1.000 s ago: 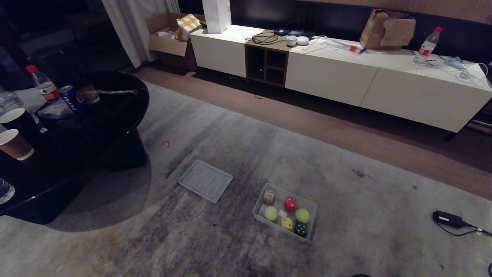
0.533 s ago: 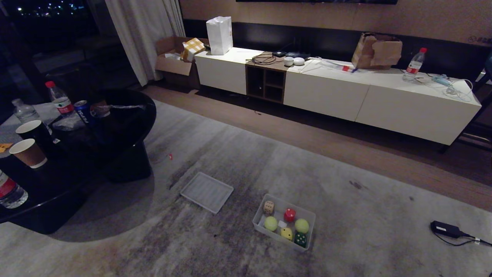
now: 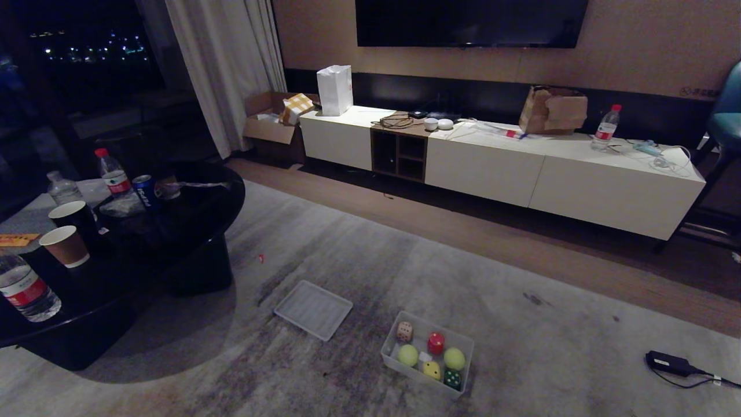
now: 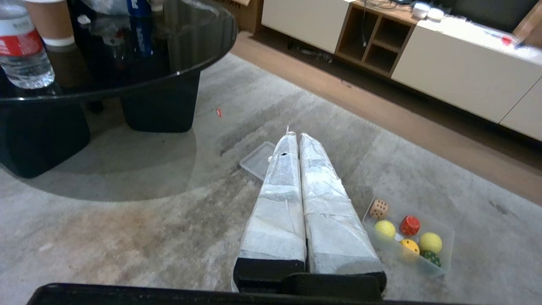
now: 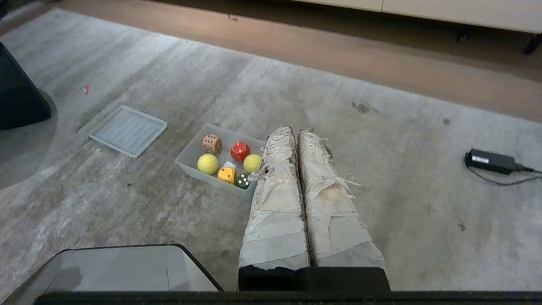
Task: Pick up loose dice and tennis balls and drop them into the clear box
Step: Close the lid
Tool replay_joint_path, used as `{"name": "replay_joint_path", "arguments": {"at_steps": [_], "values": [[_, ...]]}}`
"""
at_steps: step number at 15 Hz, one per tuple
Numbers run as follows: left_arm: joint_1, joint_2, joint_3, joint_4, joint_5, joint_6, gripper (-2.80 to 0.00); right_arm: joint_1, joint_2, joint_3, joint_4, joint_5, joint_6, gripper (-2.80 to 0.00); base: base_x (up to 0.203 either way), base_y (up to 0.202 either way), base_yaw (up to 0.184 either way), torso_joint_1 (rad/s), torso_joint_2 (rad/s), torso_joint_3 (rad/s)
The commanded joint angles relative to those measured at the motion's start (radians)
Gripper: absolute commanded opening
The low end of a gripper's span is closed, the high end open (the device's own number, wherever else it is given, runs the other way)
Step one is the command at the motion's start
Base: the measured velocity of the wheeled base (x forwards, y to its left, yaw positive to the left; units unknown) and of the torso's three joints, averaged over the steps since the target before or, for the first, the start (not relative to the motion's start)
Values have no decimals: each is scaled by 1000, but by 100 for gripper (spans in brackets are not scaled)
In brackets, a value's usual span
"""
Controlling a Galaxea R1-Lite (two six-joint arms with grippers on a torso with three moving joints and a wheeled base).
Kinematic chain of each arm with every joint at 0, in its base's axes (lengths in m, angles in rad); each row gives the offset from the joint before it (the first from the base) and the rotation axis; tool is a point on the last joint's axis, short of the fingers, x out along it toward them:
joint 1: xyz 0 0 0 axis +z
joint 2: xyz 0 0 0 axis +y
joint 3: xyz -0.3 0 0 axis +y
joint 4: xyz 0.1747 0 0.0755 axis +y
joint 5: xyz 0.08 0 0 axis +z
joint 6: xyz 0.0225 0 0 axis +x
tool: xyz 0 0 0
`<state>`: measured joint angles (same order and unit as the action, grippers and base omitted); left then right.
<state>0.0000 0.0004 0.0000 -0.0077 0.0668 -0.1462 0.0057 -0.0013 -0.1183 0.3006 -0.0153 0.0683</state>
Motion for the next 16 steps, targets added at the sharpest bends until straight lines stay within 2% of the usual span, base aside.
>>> {"name": "replay_joint_path", "arguments": {"at_steps": [1,7,16], "values": [[0,1,2,0,1,-1,-280,0,1,0,2,0,1,-280,0,0,0,2,3,120],[0,1,2,0,1,2,-280,0,1,0,2,0,1,-280,-1,-2,25,2,3,26],[0,1,2,0,1,0,-280,0,1,0,2,0,1,-280,-1,-9,162,1,0,4]]}}
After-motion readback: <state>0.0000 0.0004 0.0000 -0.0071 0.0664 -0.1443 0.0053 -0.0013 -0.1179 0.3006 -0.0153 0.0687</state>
